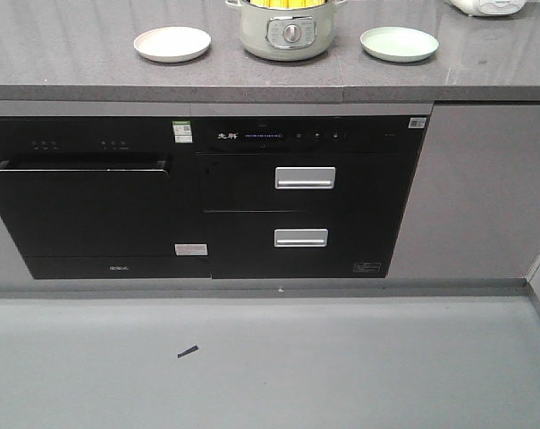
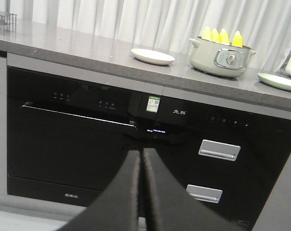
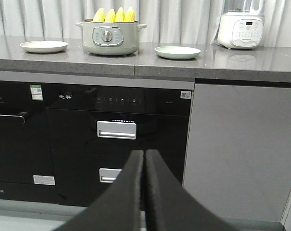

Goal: Distribute corn equally
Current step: 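Drive closer and center the base on the corn pot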

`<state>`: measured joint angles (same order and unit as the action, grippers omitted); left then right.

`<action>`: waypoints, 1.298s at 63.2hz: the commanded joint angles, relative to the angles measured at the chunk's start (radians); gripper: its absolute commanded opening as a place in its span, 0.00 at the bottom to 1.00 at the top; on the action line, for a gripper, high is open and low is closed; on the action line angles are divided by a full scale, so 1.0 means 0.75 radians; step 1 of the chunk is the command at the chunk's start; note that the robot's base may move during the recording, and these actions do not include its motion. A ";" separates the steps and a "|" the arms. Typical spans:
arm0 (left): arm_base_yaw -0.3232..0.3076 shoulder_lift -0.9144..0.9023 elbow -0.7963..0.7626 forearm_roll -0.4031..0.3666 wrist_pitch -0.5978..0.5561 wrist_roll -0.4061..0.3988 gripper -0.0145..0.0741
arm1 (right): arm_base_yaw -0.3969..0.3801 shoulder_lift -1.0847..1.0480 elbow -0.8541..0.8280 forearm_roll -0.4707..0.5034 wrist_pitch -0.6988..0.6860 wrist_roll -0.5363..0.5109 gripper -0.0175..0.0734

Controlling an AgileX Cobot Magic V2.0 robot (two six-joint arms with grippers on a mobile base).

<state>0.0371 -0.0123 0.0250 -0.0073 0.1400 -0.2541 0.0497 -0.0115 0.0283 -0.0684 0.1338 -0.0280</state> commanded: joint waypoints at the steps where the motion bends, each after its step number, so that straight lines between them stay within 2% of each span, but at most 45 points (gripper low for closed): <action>1: 0.000 -0.018 -0.030 -0.002 -0.095 -0.008 0.16 | -0.005 -0.011 0.024 -0.007 -0.100 -0.003 0.19; 82: 0.000 -0.018 -0.030 -0.002 -0.095 -0.008 0.16 | -0.005 -0.011 0.024 -0.007 -0.100 -0.003 0.19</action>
<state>0.0371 -0.0123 0.0250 -0.0073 0.1400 -0.2541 0.0497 -0.0115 0.0283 -0.0684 0.1338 -0.0280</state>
